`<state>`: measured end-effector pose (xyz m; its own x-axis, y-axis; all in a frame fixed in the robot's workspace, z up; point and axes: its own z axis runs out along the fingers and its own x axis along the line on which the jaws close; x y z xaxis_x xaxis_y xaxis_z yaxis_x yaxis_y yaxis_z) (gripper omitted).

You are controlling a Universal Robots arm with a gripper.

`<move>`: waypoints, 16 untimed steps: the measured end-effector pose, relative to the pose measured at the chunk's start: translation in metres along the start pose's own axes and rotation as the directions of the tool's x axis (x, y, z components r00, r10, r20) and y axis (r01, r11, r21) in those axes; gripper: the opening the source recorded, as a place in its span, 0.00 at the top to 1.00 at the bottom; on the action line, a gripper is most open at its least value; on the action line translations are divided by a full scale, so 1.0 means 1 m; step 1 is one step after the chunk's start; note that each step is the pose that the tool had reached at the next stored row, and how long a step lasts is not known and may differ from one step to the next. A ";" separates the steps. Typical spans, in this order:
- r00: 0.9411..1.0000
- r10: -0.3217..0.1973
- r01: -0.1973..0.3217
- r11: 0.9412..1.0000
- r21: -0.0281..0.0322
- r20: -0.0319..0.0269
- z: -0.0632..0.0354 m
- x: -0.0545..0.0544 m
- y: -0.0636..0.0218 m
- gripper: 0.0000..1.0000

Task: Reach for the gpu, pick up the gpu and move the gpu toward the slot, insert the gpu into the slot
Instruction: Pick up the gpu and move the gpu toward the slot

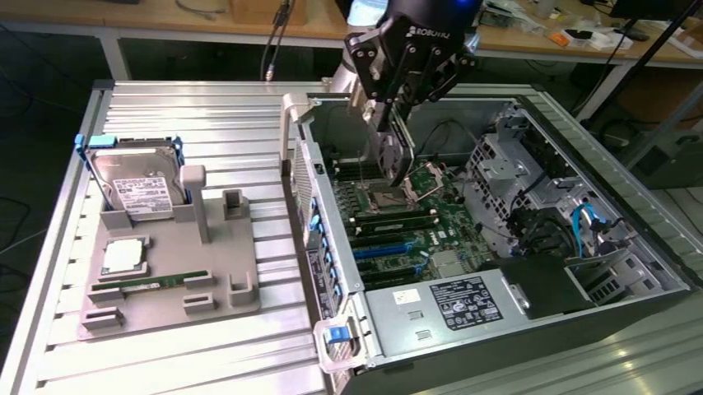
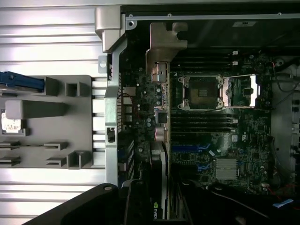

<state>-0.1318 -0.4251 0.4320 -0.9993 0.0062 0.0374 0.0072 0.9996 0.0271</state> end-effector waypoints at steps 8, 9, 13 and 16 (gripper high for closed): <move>1.000 0.000 0.000 1.000 0.000 0.000 -0.0005 -0.016 0.0001 0.73; 1.000 0.000 0.000 1.000 0.000 0.000 -0.0005 -0.019 0.0001 0.73; 1.000 0.000 0.000 1.000 0.000 0.000 -0.0006 -0.026 0.0002 0.73; 1.000 0.000 0.000 1.000 0.000 0.000 -0.0007 -0.033 0.0002 0.73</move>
<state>-0.0991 -0.4251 0.4314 -0.9993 0.0059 0.0373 0.0069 0.9996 0.0269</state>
